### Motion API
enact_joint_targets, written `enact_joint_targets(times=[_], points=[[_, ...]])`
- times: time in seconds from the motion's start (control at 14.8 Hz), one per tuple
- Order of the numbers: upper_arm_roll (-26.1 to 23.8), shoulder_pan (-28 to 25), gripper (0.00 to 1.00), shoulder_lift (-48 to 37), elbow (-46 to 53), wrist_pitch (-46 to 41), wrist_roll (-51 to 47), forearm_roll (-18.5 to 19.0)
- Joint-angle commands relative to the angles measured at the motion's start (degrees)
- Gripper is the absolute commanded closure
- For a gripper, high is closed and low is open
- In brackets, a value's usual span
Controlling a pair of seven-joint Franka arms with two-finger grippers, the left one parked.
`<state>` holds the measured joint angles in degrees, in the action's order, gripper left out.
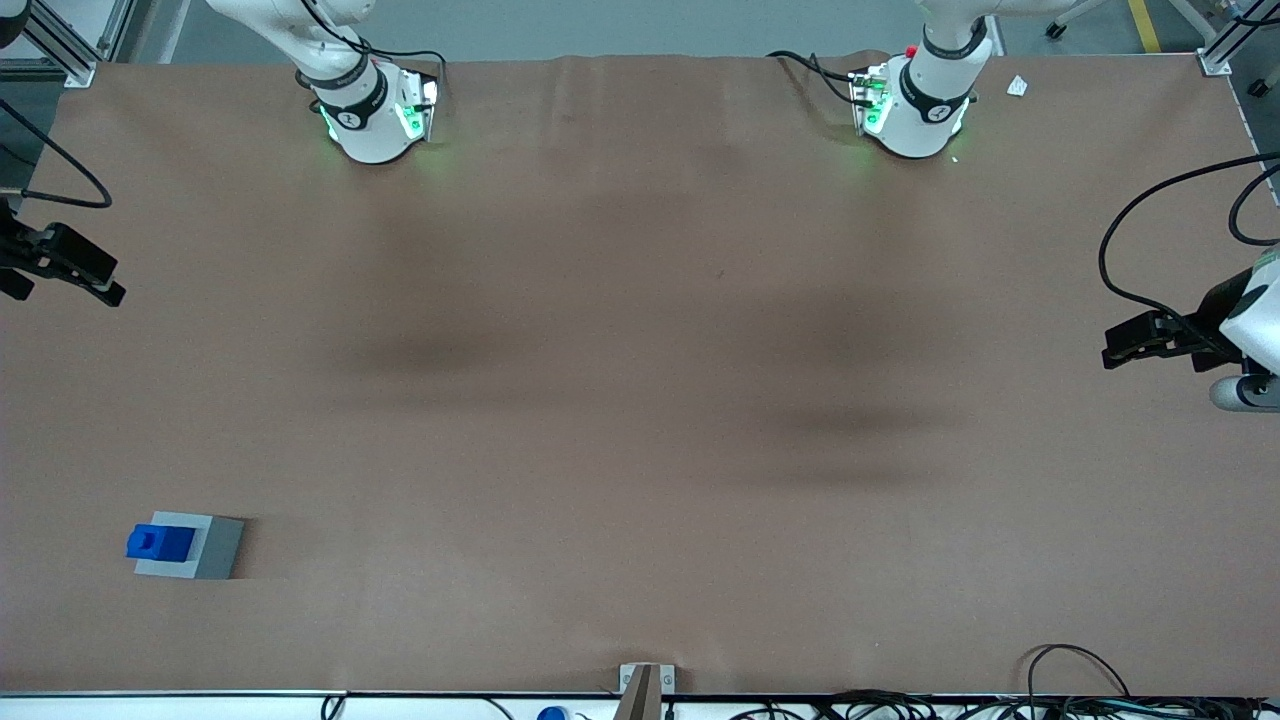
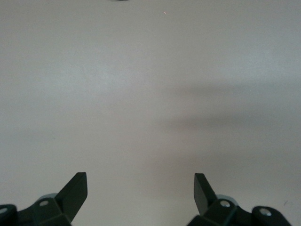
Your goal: Insert blue part into gray base with right arm
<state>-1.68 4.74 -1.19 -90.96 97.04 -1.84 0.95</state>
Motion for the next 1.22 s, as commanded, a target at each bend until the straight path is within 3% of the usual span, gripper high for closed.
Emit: enact_joint_targets(times=[0.0, 0.54, 0.74, 1.01, 1.15], points=[[0.3, -0.7, 0.00, 0.2, 0.9, -0.6, -0.2, 0.5], [0.6, 0.6, 0.00, 2.1, 0.4, 0.3, 1.3, 1.6], [0.6, 4.8, 0.00, 7.8, 3.5, 3.0, 6.7, 0.6], [0.6, 5.9, 0.00, 17.2, 9.0, 3.3, 9.7, 0.8], [0.5, 6.2, 0.00, 22.5, 10.3, 9.7, 9.8, 0.7]])
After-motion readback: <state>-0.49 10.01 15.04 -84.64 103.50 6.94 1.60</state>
